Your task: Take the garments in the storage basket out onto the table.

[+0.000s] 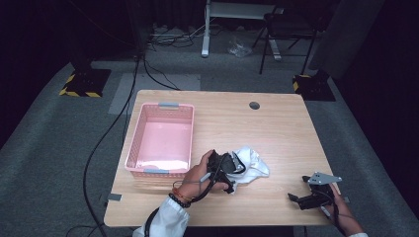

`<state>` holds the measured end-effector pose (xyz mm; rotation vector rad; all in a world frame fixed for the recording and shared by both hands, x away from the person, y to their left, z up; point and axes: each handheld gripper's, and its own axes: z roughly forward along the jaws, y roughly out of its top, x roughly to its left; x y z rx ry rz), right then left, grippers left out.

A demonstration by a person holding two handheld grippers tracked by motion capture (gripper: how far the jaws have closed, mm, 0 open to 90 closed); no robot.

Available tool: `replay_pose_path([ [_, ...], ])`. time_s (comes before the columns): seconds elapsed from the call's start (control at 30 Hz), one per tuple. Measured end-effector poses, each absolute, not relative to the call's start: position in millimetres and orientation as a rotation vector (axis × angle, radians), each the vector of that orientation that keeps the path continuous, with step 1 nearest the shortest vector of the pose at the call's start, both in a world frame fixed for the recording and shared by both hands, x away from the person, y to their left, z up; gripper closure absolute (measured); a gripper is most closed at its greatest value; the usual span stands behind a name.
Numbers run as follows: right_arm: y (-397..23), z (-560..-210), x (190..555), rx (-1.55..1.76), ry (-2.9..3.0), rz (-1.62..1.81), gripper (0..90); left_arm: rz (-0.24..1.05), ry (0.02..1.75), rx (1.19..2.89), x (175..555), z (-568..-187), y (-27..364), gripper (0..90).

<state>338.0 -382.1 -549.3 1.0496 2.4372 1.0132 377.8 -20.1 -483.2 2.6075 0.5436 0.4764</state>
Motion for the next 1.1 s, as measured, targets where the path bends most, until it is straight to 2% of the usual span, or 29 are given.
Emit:
replay_pose_path([
  [1.1,-382,-549,338,1.05,2.437,1.013,0.6,0.561,0.488,2.611,347,-479,9,4.2],
])
